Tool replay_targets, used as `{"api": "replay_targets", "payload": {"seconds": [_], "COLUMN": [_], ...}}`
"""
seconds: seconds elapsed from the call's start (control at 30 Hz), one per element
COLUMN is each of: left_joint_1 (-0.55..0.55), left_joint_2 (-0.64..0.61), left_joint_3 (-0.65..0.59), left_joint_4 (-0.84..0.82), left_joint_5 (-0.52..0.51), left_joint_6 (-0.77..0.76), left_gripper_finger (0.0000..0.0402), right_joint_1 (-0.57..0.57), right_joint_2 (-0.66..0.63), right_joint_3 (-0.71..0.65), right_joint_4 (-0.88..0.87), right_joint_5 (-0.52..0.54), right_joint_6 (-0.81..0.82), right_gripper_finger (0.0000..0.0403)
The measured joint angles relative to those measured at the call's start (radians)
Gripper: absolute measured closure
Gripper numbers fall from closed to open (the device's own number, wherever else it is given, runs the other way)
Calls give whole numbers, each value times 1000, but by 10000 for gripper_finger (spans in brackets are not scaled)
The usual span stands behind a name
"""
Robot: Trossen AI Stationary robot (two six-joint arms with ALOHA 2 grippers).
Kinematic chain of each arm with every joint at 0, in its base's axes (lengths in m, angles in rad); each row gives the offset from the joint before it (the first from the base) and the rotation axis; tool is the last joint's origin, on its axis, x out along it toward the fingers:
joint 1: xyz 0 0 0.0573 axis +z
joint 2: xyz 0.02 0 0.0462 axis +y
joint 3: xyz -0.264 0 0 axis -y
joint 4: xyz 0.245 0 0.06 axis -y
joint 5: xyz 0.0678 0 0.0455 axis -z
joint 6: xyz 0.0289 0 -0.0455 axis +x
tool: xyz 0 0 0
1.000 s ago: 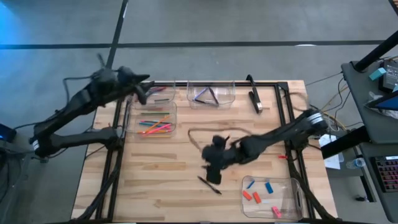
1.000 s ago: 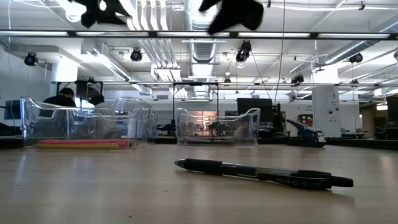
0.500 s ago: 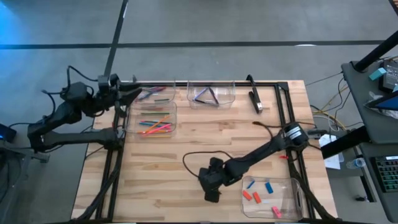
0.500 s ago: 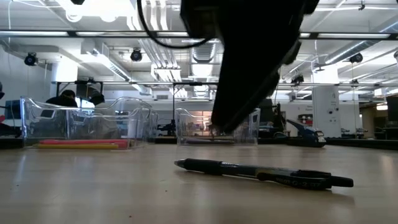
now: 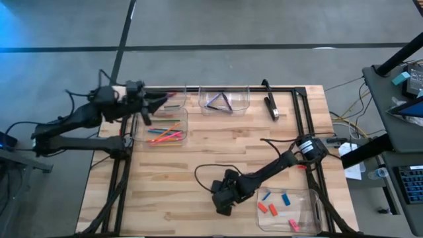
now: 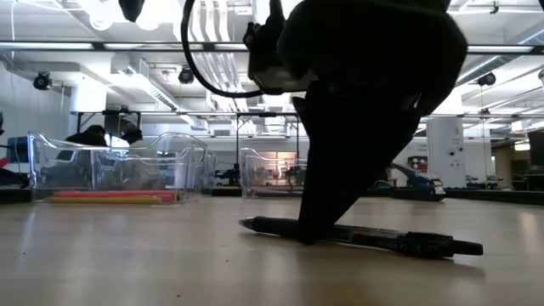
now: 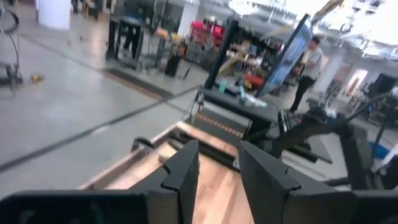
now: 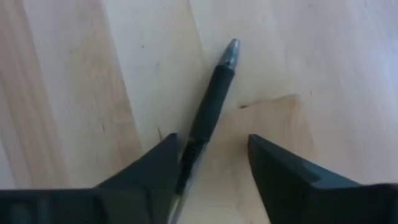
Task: Sort crayons/erasers/pens/pencils in bins
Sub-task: Put the black pen into the top right transparent bin
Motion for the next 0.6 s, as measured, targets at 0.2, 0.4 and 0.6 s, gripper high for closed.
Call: {"api": "replay_targets", "payload": {"seconds": [0.2,0.4,0.6], "left_joint_1": [-21,-26,-26], "left_joint_2": [46,68,72], "left_joint_3": [-2,2,2], "left_joint_4": [17,41,47], "left_joint_5": [5,7,8], "left_joint_6": [-28,-31,34], "left_gripper_finger": [302,302,302], "right_joint_1": [11,-8,-103], "right_joint_2": [26,-44,-194], "right_joint_3": [-2,-5,-16], "right_joint_4": [3,5,-159], "right_joint_5": [-9,-28,93], "right_joint_6": [-1,-56,-147], "right_gripper_finger": [331,378,378]}}
